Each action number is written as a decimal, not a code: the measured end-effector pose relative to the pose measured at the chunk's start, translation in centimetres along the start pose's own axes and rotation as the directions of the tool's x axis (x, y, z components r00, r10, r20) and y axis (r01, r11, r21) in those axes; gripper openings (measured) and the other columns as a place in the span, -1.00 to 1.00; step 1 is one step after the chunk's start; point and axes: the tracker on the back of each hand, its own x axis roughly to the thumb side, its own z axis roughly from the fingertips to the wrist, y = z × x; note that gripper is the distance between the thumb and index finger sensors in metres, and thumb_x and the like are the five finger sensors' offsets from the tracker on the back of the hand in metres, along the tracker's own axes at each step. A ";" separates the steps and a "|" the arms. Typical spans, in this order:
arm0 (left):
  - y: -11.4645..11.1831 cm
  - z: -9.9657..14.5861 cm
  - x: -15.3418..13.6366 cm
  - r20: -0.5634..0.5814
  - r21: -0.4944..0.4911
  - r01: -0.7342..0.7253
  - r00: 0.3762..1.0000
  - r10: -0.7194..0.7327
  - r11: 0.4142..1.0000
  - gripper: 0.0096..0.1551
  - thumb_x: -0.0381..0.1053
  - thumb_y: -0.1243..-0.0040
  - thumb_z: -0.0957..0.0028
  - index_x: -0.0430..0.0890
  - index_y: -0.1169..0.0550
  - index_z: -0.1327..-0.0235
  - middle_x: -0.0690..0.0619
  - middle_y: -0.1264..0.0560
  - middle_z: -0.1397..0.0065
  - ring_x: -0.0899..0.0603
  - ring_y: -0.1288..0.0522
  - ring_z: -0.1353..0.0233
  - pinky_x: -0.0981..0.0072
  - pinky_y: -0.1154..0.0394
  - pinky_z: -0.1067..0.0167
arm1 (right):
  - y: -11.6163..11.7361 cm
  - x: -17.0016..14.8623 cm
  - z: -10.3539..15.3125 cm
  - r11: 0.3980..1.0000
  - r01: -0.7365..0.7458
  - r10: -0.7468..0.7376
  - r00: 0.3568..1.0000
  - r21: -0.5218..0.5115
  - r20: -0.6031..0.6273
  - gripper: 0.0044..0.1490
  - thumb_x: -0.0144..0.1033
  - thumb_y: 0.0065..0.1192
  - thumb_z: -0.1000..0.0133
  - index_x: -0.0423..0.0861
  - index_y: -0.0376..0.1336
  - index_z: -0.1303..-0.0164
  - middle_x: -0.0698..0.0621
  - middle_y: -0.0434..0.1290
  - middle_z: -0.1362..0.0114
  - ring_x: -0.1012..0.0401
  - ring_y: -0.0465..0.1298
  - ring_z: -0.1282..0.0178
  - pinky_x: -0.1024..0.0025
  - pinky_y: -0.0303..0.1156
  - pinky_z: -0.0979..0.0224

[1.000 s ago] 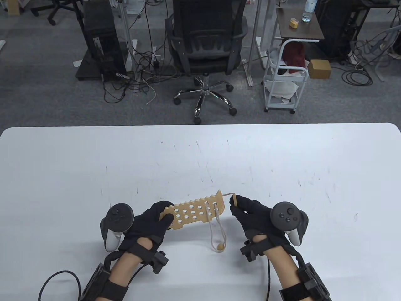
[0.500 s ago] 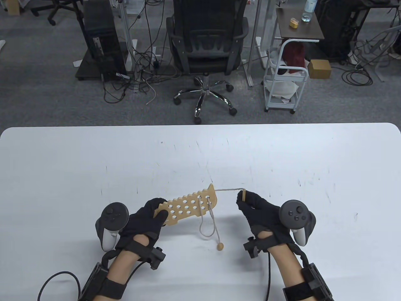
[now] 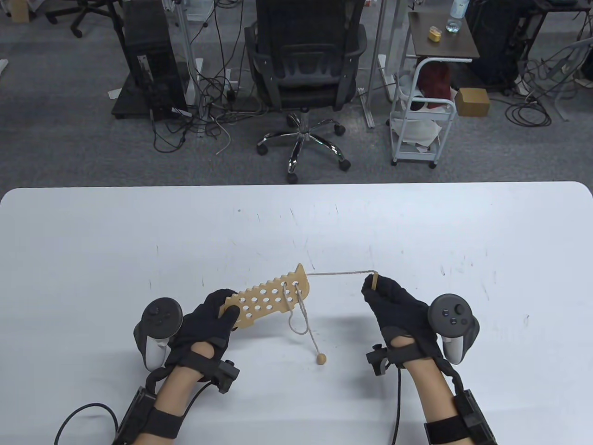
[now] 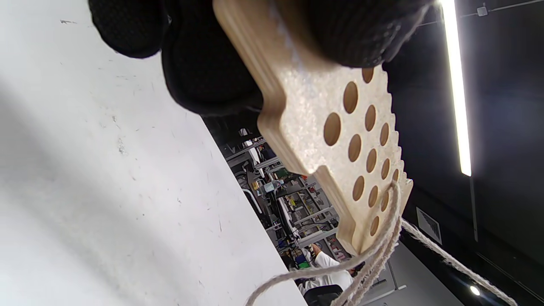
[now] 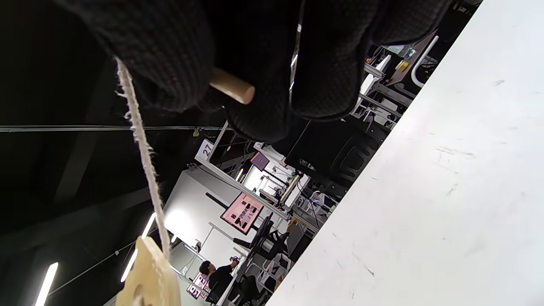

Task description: Thread rope through all holes on crocodile lacing toy

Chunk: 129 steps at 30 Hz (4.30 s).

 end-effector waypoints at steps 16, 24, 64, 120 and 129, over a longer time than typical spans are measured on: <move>1.0 -0.4 -1.2 -0.056 0.050 0.006 0.998 -0.003 0.999 -0.40 0.11 -0.25 0.15 0.06 -0.48 -0.22 0.09 -0.62 -0.12 -0.12 -0.65 0.02 -0.11 -0.42 -0.32 | -1.9 0.0 -0.2 0.993 0.085 -0.087 0.996 -0.083 -0.021 -0.50 -0.21 0.45 -0.02 0.01 0.43 -0.18 -0.04 0.65 -0.19 -0.10 0.55 -0.29 -0.25 0.21 -0.43; 1.6 -0.5 -1.9 -0.085 0.077 0.020 0.996 -0.013 0.997 -0.40 0.12 -0.25 0.15 0.06 -0.48 -0.22 0.09 -0.62 -0.12 -0.12 -0.65 0.01 -0.11 -0.42 -0.33 | -3.5 0.1 -0.3 0.980 0.124 -0.126 0.992 -0.154 -0.001 -0.50 -0.21 0.45 -0.01 0.00 0.43 -0.18 -0.04 0.65 -0.19 -0.09 0.54 -0.29 -0.27 0.18 -0.44; 4.7 -0.6 -4.5 -0.210 0.237 0.019 0.977 0.032 0.971 -0.40 0.11 -0.26 0.15 0.05 -0.48 -0.21 0.08 -0.62 -0.11 -0.13 -0.65 0.02 -0.11 -0.41 -0.32 | -10.2 -0.2 0.2 0.870 0.258 -0.263 0.964 -0.420 0.046 -0.51 -0.18 0.43 -0.04 0.03 0.41 -0.19 -0.01 0.64 -0.20 -0.06 0.55 -0.28 -0.25 0.18 -0.45; 0.1 -0.3 -0.3 0.059 -0.027 0.052 0.997 -0.050 0.998 -0.40 0.12 -0.26 0.15 0.07 -0.48 -0.21 0.10 -0.62 -0.11 -0.11 -0.65 0.01 -0.11 -0.41 -0.34 | -1.3 0.5 -0.2 1.000 -0.003 0.005 0.999 -0.023 0.049 -0.55 -0.13 0.46 -0.03 0.05 0.50 -0.12 0.00 0.64 -0.16 -0.06 0.59 -0.19 -0.25 0.21 -0.42; -1.1 -0.1 0.7 0.121 -0.099 0.081 0.990 -0.069 0.992 -0.40 0.12 -0.26 0.15 0.07 -0.48 -0.21 0.10 -0.62 -0.12 -0.11 -0.65 0.01 -0.11 -0.41 -0.34 | -0.5 0.3 0.0 0.999 -0.019 0.021 0.998 -0.042 0.052 -0.53 -0.23 0.53 0.01 0.05 0.49 -0.12 0.01 0.70 -0.06 -0.01 0.66 -0.11 -0.21 0.27 -0.40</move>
